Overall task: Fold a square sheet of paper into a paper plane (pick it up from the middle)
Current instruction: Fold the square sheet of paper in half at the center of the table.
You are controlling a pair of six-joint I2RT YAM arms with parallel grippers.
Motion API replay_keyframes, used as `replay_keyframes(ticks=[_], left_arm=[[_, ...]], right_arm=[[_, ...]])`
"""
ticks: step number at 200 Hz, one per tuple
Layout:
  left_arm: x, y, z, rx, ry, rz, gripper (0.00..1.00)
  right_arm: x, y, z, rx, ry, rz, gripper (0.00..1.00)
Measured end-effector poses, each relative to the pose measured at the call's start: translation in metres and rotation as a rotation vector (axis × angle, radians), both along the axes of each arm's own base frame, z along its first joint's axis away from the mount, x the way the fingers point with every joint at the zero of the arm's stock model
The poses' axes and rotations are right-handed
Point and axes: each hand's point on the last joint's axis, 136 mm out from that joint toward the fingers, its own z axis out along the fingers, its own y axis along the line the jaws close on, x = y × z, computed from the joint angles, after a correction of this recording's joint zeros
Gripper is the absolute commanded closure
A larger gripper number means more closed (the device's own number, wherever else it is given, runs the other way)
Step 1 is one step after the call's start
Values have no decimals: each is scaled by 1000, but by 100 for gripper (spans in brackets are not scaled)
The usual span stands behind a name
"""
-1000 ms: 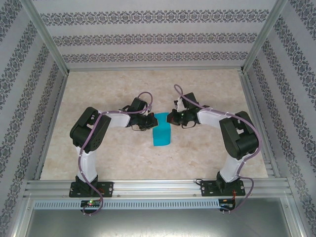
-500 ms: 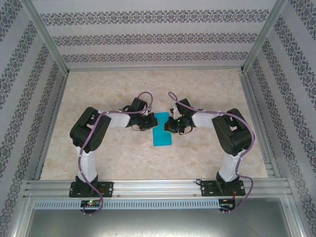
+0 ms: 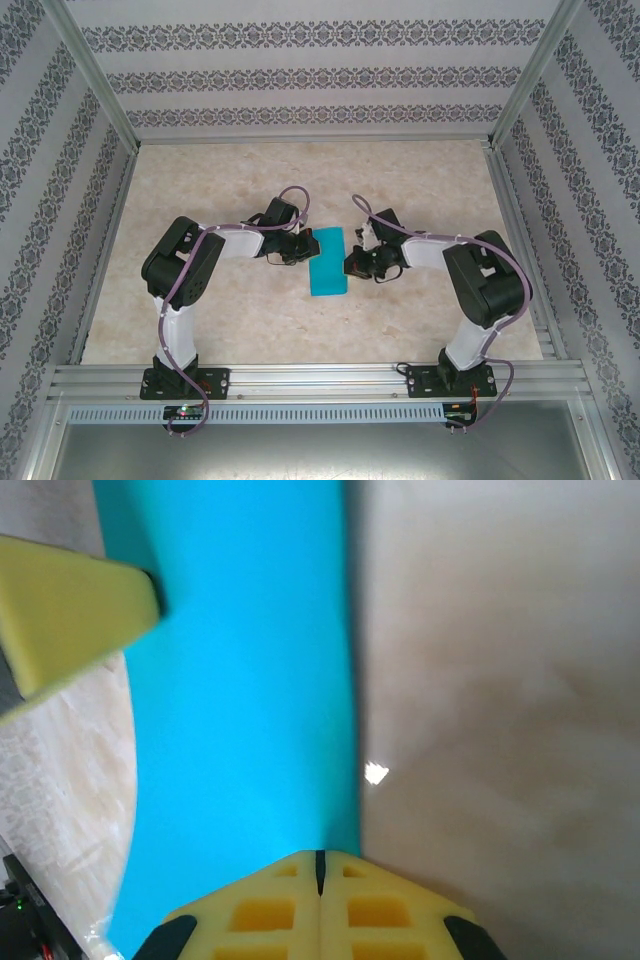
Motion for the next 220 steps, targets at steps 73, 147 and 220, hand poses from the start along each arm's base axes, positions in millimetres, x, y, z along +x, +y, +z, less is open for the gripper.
replay_keyframes(ticks=[73, 147, 220], left_arm=[[0, 0, 0, 2, 0, -2, 100], [0, 0, 0, 2, 0, -2, 100], [0, 0, 0, 2, 0, -2, 100]], right_arm=[[9, 34, 49, 54, -83, 47, 100], [7, 42, 14, 35, -20, 51, 100], [-6, 35, -2, 25, -6, 59, 100]])
